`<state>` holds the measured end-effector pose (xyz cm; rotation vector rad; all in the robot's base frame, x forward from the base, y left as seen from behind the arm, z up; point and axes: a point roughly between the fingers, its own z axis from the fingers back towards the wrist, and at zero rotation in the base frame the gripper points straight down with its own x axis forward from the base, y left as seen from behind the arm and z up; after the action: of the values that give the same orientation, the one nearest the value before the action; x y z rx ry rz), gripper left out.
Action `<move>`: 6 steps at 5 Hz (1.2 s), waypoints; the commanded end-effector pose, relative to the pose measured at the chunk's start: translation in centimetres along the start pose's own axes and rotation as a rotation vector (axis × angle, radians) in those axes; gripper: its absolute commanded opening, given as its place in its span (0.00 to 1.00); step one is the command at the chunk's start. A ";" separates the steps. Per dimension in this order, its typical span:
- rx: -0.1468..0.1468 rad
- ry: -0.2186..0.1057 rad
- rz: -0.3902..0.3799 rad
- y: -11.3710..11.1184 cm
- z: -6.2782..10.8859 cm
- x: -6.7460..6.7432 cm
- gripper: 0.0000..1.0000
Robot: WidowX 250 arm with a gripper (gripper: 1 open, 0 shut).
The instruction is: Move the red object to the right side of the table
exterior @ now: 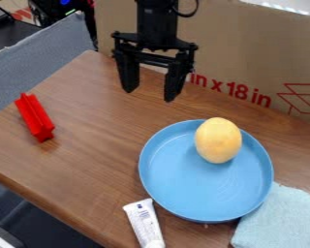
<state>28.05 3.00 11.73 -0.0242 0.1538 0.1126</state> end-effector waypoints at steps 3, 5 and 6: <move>-0.052 -0.096 0.401 8.6 1.3 -2.7 1.00; -0.089 -0.151 0.782 11.4 0.8 -3.2 1.00; -0.116 -0.171 0.880 12.0 -0.8 -2.6 1.00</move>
<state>23.95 14.48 10.08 -0.0652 0.0180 0.9950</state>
